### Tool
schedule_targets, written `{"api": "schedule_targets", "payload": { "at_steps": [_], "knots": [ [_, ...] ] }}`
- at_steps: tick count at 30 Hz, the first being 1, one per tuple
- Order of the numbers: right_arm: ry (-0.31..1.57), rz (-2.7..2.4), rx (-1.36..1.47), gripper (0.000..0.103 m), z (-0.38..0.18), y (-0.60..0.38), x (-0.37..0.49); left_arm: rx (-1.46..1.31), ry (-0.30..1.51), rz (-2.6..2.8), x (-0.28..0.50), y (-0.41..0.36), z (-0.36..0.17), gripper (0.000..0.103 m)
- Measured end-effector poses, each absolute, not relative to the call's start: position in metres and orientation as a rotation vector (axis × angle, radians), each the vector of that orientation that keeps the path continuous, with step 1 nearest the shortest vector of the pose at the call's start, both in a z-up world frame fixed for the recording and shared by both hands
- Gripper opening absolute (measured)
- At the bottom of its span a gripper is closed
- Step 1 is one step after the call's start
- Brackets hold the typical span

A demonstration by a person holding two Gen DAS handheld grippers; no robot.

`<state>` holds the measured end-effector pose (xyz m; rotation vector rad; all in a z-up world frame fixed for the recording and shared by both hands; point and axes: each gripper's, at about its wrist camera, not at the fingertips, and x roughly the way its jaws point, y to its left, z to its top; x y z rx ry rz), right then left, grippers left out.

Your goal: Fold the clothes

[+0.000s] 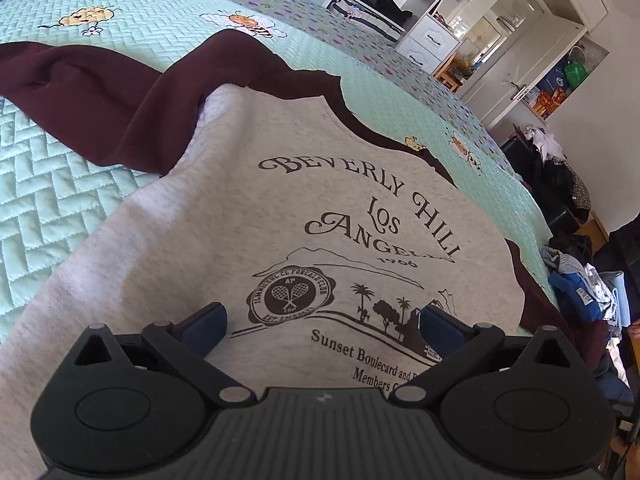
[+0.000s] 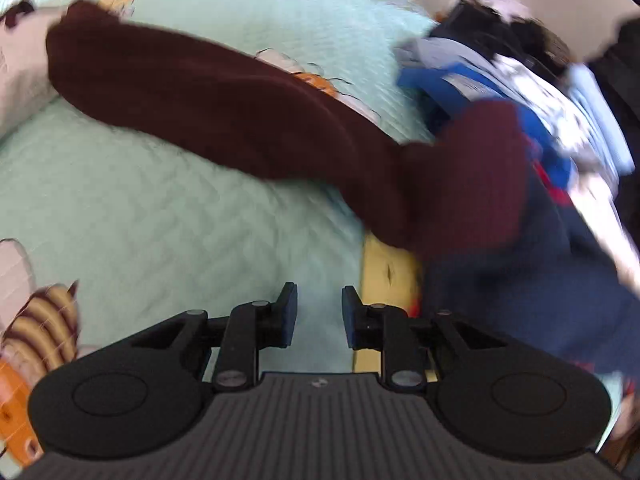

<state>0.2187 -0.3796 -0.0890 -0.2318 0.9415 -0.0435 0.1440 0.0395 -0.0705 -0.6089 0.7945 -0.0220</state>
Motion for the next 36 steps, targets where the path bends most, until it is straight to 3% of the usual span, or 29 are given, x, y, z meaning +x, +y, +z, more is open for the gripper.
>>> {"api": "schedule_targets", "payload": {
  "at_steps": [1,4,6,10,15,22,25,28,30,31,32,34,36],
  "knots": [
    [0.925,-0.038,-0.156,0.028,-0.083,-0.384,0.213,-0.616,0.787,-0.026,0.143,0.040,-0.070,0.102],
    [0.771,0.110,0.063,0.044,-0.054,-0.378,0.212,-0.638,0.751,-0.054,0.139,0.042,-0.067,0.102],
    [0.660,0.233,0.158,0.071,-0.036,-0.356,0.234,-0.645,0.725,-0.080,0.136,0.042,-0.066,0.102],
    [0.567,0.425,0.129,0.073,-0.026,-0.287,0.315,-0.623,0.665,-0.124,0.133,0.040,-0.059,0.102],
    [0.671,0.528,-0.014,0.072,-0.048,-0.210,0.413,-0.585,0.613,-0.149,0.130,0.038,-0.051,0.102],
    [0.866,0.572,-0.029,0.072,-0.103,-0.174,0.455,-0.609,0.660,-0.130,0.137,0.047,-0.067,0.102],
    [0.836,0.617,-0.057,0.074,-0.117,-0.170,0.447,-0.626,0.673,-0.126,0.140,0.050,-0.072,0.102],
    [0.810,0.644,-0.065,0.082,-0.123,-0.168,0.445,-0.632,0.680,-0.127,0.142,0.049,-0.074,0.102],
    [0.802,0.657,-0.078,0.095,-0.125,-0.163,0.447,-0.626,0.683,-0.124,0.143,0.047,-0.075,0.102],
    [0.803,0.649,-0.098,0.095,-0.125,-0.160,0.448,-0.625,0.684,-0.122,0.143,0.047,-0.075,0.102],
    [0.804,0.641,-0.118,0.094,-0.125,-0.156,0.450,-0.627,0.684,-0.121,0.144,0.047,-0.076,0.102],
    [0.801,0.647,-0.124,0.080,-0.120,-0.155,0.448,-0.635,0.687,-0.118,0.144,0.048,-0.076,0.102],
    [0.805,0.652,-0.116,0.015,-0.113,-0.155,0.447,-0.640,0.686,-0.115,0.143,0.049,-0.076,0.102]
  ]
}}
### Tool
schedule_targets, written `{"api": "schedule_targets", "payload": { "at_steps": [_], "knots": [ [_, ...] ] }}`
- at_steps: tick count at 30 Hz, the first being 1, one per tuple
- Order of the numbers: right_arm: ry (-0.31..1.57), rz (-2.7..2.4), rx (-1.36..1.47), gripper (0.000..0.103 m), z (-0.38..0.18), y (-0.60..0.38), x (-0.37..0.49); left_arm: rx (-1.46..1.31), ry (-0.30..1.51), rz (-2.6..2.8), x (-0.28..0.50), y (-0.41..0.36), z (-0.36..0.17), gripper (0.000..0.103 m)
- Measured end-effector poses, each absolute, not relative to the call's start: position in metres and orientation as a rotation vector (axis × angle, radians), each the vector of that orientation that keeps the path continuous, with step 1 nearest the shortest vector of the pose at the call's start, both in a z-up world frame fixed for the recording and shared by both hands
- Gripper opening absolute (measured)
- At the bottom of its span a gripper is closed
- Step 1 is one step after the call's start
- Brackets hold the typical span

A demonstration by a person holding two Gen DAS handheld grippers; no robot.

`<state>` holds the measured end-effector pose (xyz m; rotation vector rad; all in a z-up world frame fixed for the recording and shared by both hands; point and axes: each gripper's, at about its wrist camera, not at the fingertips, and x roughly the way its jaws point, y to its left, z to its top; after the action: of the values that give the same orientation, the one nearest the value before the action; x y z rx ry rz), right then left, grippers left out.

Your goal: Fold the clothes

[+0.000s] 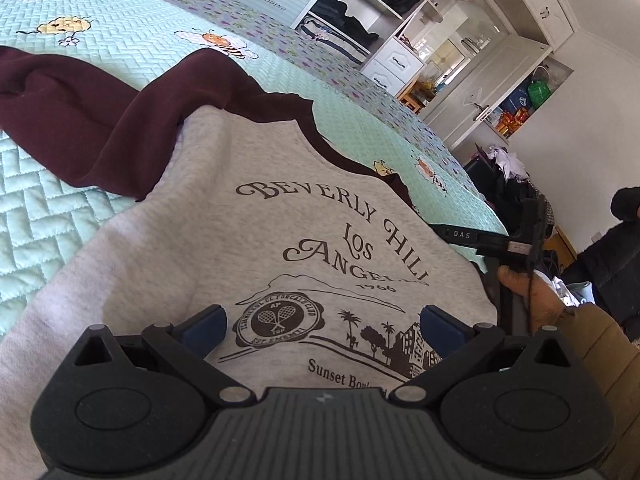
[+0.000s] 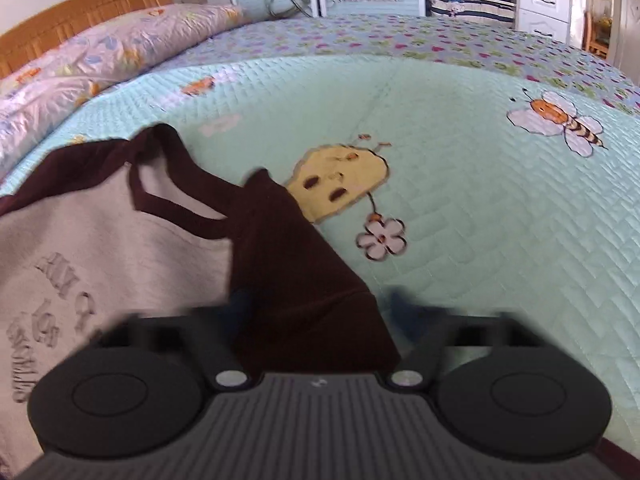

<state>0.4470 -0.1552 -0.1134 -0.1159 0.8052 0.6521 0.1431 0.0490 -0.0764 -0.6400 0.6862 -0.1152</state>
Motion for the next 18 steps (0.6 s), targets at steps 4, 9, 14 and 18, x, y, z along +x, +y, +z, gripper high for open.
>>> {"api": "schedule_targets", "payload": {
  "at_steps": [4,9,14,18],
  "knots": [
    [0.796,0.649,-0.192,0.012,-0.105,-0.142,0.437,-0.647,0.676,-0.112,0.141,0.051,-0.075,0.102],
    [0.579,0.572,-0.460,0.011,-0.078,-0.104,0.404,-0.660,0.639,-0.112,0.135,0.055,-0.069,0.102],
    [0.375,0.405,-0.762,0.011,-0.048,-0.070,0.410,-0.701,0.544,-0.101,0.120,0.066,-0.059,0.102],
    [0.324,0.209,-0.908,0.011,-0.056,-0.064,0.446,-0.720,0.511,-0.062,0.112,0.078,-0.058,0.102]
  ]
}}
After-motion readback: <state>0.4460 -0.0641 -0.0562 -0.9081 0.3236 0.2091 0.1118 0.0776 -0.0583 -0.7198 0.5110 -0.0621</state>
